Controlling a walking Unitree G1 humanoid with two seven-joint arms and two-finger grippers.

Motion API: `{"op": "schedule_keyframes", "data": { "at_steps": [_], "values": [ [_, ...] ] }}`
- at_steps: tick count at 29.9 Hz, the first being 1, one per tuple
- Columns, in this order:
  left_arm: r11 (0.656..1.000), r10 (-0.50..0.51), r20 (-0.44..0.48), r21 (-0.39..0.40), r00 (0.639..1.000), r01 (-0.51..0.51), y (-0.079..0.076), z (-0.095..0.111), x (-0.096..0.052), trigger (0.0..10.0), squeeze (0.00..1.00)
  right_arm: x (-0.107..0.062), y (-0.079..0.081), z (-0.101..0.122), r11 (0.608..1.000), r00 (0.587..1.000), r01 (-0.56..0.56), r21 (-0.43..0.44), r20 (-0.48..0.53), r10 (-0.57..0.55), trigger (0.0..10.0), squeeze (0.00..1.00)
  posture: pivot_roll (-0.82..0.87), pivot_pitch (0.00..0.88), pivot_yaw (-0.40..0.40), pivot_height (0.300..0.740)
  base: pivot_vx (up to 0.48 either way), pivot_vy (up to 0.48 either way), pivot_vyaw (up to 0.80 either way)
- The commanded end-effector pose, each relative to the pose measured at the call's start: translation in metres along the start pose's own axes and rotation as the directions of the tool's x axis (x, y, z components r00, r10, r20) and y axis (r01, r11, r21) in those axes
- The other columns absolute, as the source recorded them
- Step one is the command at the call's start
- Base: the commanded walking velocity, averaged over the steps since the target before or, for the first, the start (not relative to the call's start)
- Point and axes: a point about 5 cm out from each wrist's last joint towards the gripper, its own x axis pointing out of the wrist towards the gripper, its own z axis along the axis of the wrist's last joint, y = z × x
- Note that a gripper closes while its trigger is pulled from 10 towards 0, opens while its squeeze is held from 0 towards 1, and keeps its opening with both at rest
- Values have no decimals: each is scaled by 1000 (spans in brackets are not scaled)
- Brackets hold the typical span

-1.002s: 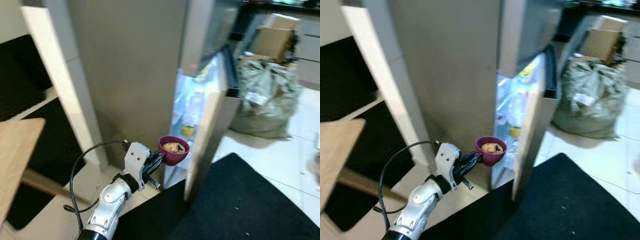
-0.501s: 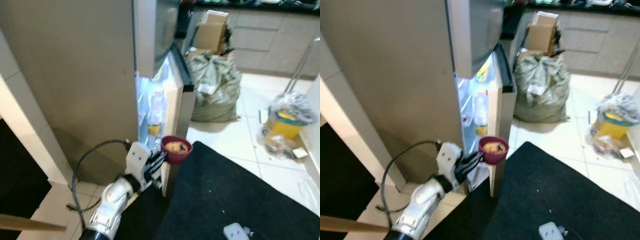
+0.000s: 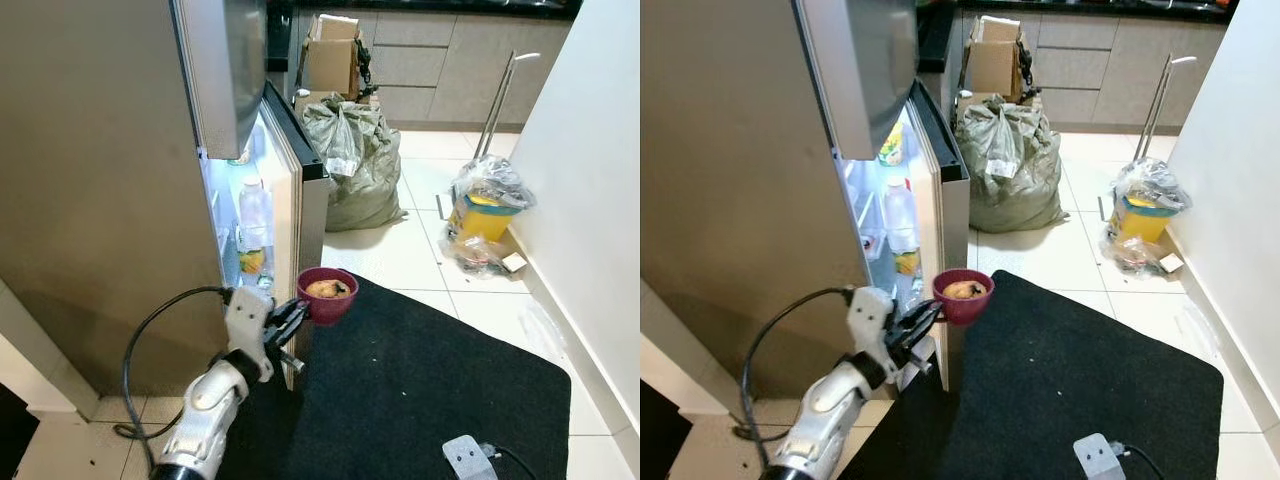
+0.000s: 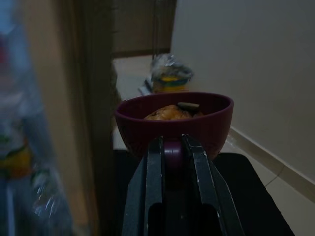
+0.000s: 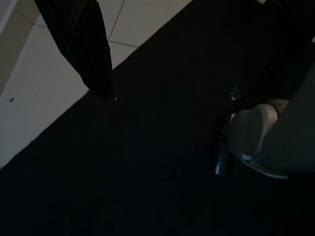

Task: Restocking fridge

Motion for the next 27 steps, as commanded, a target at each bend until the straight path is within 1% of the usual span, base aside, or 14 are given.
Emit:
{"op": "schedule_keyframes", "data": {
  "at_steps": [1, 3, 7, 9, 10, 12, 13, 17, 18, 20, 22, 24, 25, 27],
  "values": [
    [999, -26, 29, -37, 999, 27, 6, 3, -11, 10000, 0, -1, 1, -3, 1000, 1000, 0, 13, 0, 0, 10000, 0, -42, 41, 6, 740, 0, 0, 0],
    [998, -41, 31, -55, 999, 43, 6, 3, -15, 10000, 0, -1, 1, -3, 1000, 1000, 0, 13, 1, 0, 10000, 0, -42, 41, 6, 740, 0, 0, 0],
    [978, -166, 36, -120, 986, 169, 11, 2, -39, 10000, 0, -1, 0, -2, 1000, 1000, -1, 6, 2, 1, 10000, 0, -39, 42, 4, 740, 0, 0, 0],
    [975, -181, 28, -126, 983, 183, 13, 2, -43, 10000, 0, -1, 0, -2, 1000, 1000, -1, 4, 2, 1, 10000, 0, -39, 42, 4, 740, 0, 0, 0],
    [956, -243, 22, -167, 970, 243, 13, 2, -51, 10000, 0, -1, -1, -2, 1000, 1000, -1, 3, 4, 1, 10000, 0, -39, 42, 4, 740, 0, 0, 0],
    [931, -304, 29, -203, 952, 303, 11, 5, -58, 10000, 0, -1, -2, -1, 1000, 1000, 0, 0, 6, 0, 10000, 0, -39, 42, 4, 740, 0, 0, 0],
    [907, -349, 36, -237, 936, 348, 9, 7, -63, 10000, 0, -1, -3, -1, 1000, 1000, 1, -4, 8, -1, 10000, 0, -41, 36, -1, 740, 0, 0, 0],
    [876, -412, 30, -262, 911, 405, 6, 7, -71, 10000, 0, -1, -5, 1, 1000, 1000, 6, -7, 15, -6, 10000, 0, -44, 34, 0, 740, 0, 0, 0],
    [876, -412, 30, -262, 911, 405, 6, 7, -71, 10000, 0, -1, -5, 1, 1000, 1000, 6, -7, 15, -6, 10000, 0, -44, 34, 0, 740, 0, 0, 0],
    [849, -450, 25, -296, 893, 437, 2, 5, -78, 10000, 0, -1, -6, 4, 1000, 1000, 12, -8, 24, -12, 10000, 0, -44, 34, 0, 740, 0, 0, 0],
    [847, -456, 21, -296, 890, 441, 1, 4, -80, 10000, 0, -1, -8, 5, 1000, 1000, 15, -7, 28, -15, 10000, 0, -46, 33, -3, 740, 0, 0, 0],
    [874, -416, 3, -275, 909, 401, 3, 1, -79, 10000, 0, -1, -10, 9, 1000, 999, 21, -8, 38, -21, 10000, 0, -45, 34, -7, 740, 0, 0, 0],
    [874, -416, 3, -275, 909, 401, 3, 1, -79, 10000, 0, -1, -10, 9, 1000, 999, 21, -8, 38, -21, 10000, 0, -45, 34, -7, 740, 0, 0, 0],
    [908, -351, -1, -246, 936, 340, 8, -1, -75, 10000, 0, -1, -12, 12, 1000, 999, 26, -10, 48, -25, 10000, 0, -45, 34, -7, 740, 0, 0, 0]
  ]
}}
